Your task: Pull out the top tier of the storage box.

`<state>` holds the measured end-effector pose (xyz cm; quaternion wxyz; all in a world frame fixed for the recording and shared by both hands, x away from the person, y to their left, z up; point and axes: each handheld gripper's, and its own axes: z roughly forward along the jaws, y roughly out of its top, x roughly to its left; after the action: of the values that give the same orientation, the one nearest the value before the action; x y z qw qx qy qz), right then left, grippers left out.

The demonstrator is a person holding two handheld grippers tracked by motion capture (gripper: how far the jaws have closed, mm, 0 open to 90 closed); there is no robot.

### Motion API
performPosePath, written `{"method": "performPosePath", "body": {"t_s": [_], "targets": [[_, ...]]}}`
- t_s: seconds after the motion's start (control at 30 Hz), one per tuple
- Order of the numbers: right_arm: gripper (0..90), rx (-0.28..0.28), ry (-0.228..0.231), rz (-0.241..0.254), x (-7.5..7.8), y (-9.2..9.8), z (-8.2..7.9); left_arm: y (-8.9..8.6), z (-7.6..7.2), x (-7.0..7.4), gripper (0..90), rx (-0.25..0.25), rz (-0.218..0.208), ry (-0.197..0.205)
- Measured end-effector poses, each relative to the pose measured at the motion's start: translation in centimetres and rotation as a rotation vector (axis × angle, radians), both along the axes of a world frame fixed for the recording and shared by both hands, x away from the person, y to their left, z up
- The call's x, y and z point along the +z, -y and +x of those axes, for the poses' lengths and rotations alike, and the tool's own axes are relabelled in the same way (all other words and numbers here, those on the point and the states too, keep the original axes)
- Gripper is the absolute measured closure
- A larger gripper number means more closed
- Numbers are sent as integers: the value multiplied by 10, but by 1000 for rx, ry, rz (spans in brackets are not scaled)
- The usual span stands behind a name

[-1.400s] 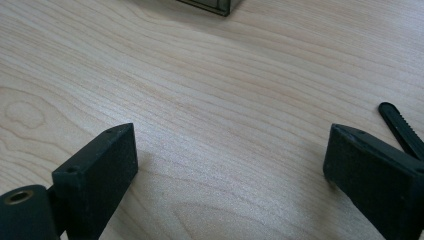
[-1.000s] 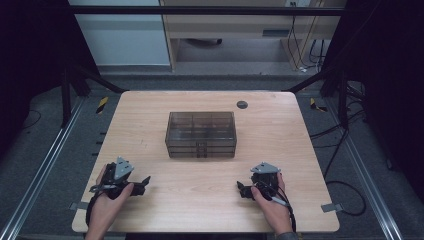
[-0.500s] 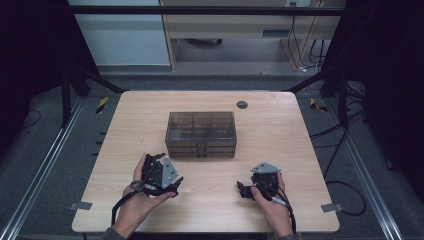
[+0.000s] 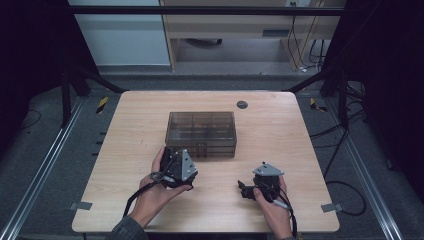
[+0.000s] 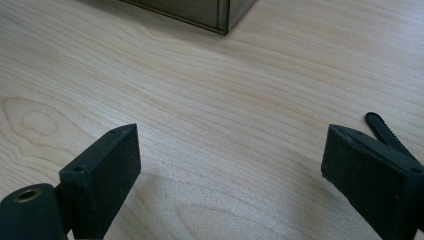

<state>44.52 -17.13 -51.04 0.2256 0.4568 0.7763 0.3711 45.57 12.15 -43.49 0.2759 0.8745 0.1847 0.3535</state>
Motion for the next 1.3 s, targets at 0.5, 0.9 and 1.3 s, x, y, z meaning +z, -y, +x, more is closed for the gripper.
{"method": "performPosePath", "body": {"t_s": [0.5, 0.9, 1.3], "targets": [[89, -15, -4, -11, 0, -1, 0, -4, 3, 1, 60, 3, -9, -12], [91, -8, 28, 14, 1, 1, -3, 16, 8, -3, 81, -15, 59, 27], [96, 2, 61, 46, 2, 5, -6, 35, 12, -8, 163, -38, 101, 83]]}}
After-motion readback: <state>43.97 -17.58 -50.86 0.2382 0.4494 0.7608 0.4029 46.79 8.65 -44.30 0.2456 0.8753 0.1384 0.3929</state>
